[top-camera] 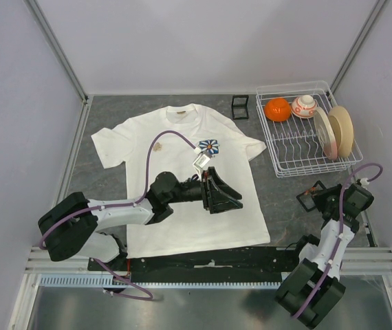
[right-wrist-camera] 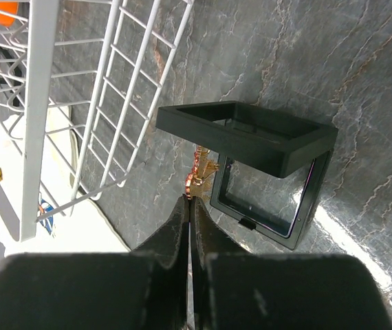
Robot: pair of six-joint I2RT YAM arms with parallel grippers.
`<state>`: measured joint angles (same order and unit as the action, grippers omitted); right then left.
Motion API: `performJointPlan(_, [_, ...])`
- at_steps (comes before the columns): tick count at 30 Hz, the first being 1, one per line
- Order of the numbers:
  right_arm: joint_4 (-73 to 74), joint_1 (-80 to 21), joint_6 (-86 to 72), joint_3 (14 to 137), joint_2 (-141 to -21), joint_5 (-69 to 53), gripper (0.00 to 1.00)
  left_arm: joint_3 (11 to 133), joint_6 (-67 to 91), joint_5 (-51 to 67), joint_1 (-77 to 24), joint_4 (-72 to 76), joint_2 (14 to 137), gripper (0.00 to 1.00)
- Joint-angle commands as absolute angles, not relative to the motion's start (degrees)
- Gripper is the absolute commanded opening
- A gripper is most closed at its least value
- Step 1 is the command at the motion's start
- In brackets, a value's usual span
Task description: Remove the brooch from the garment
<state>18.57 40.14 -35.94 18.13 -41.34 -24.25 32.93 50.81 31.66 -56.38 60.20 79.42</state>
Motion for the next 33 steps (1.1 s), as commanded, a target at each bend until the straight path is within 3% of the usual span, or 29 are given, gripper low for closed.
performJointPlan(1, [15.91,40.34,-34.54,17.67,-42.54,-26.02,0.01,32.52,48.87,32.17,-56.69,63.72,77.70,0.70])
performJointPlan(17, [14.85,40.34,-34.45,17.23,-44.21,-25.14,0.04,32.61,48.34,32.78,-57.04,64.25,77.70,0.73])
performJointPlan(33, [15.38,40.34,-34.89,17.23,-44.03,-23.56,0.13,32.70,48.25,32.96,-57.13,64.42,77.52,0.74])
